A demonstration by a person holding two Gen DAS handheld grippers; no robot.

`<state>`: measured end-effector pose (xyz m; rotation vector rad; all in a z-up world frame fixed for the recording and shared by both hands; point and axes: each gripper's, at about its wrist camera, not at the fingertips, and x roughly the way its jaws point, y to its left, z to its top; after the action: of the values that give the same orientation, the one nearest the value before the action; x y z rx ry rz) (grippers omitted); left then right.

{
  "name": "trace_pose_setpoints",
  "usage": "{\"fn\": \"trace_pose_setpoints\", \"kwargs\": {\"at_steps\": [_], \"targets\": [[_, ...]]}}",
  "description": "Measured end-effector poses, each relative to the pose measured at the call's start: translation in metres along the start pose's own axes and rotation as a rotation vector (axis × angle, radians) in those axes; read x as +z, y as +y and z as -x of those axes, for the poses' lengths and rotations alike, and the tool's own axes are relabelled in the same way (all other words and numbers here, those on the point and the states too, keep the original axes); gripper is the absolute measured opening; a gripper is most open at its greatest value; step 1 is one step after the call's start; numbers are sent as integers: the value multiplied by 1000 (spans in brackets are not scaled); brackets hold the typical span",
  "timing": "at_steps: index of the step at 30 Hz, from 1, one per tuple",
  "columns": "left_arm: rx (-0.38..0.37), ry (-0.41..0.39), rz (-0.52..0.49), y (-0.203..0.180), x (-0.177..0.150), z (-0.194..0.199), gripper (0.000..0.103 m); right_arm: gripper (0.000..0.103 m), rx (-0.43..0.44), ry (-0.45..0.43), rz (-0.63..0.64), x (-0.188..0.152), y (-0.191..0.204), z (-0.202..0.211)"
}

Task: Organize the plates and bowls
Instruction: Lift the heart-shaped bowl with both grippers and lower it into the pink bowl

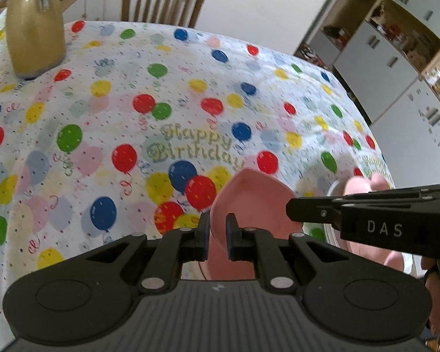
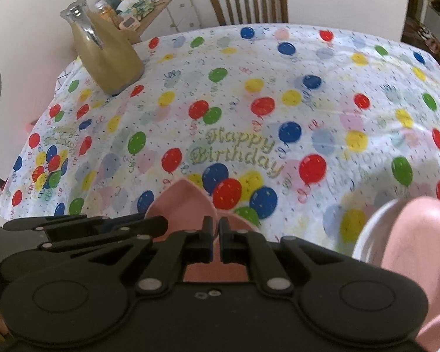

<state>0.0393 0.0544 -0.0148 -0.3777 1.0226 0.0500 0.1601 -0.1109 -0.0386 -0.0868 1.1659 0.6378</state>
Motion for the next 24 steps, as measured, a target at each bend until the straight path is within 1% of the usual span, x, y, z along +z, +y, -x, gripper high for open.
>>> {"fn": "trace_pose_setpoints", "kwargs": {"at_steps": [5, 12, 16, 24], "targets": [[-11, 29, -30, -8, -12, -7, 11, 3, -13, 4, -28, -16, -10, 1], [11, 80, -73, -16, -28, -21, 11, 3, -35, 22, -44, -34, -16, -9], [21, 92, -92, -18, -35, -26, 11, 3, -29, 26, -51, -39, -19, -13], [42, 98, -111, -20, -35, -32, 11, 3, -39, 45, -47, -46, -21, -23]]}}
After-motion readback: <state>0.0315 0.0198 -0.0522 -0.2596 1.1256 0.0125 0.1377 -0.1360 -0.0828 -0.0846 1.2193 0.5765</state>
